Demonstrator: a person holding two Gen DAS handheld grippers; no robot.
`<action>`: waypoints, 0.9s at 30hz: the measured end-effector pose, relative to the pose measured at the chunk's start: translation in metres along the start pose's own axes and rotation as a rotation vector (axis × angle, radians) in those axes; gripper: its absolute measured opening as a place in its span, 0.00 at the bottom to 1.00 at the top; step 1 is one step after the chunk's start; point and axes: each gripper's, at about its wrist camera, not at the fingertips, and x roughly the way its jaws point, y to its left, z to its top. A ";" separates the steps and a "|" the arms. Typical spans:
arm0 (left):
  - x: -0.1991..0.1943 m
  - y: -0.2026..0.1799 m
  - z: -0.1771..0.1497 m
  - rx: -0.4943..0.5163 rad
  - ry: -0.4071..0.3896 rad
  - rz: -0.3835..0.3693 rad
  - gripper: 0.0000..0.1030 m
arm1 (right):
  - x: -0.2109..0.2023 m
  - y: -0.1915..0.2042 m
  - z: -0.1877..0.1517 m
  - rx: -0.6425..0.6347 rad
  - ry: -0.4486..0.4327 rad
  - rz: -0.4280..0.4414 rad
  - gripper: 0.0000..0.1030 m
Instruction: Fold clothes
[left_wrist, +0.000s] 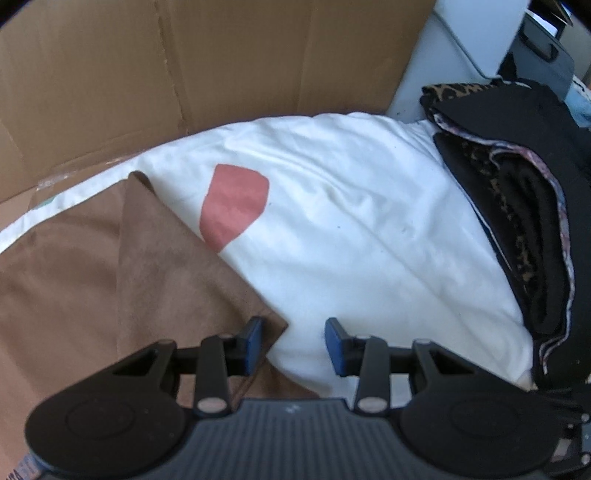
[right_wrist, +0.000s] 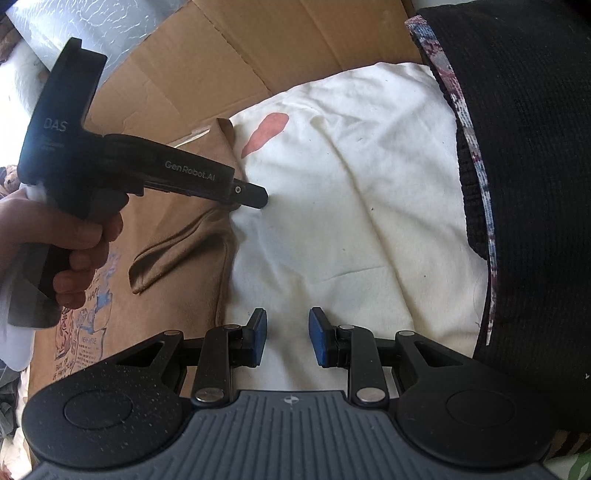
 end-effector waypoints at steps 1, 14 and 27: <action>0.001 0.002 0.001 -0.017 0.001 0.001 0.30 | 0.000 0.000 0.000 -0.002 -0.002 -0.002 0.31; -0.012 0.016 -0.005 -0.109 -0.016 0.002 0.03 | 0.003 0.007 0.008 -0.007 0.049 -0.033 0.31; -0.076 0.052 0.000 -0.147 -0.110 -0.011 0.02 | -0.025 0.031 0.055 -0.078 -0.021 -0.034 0.32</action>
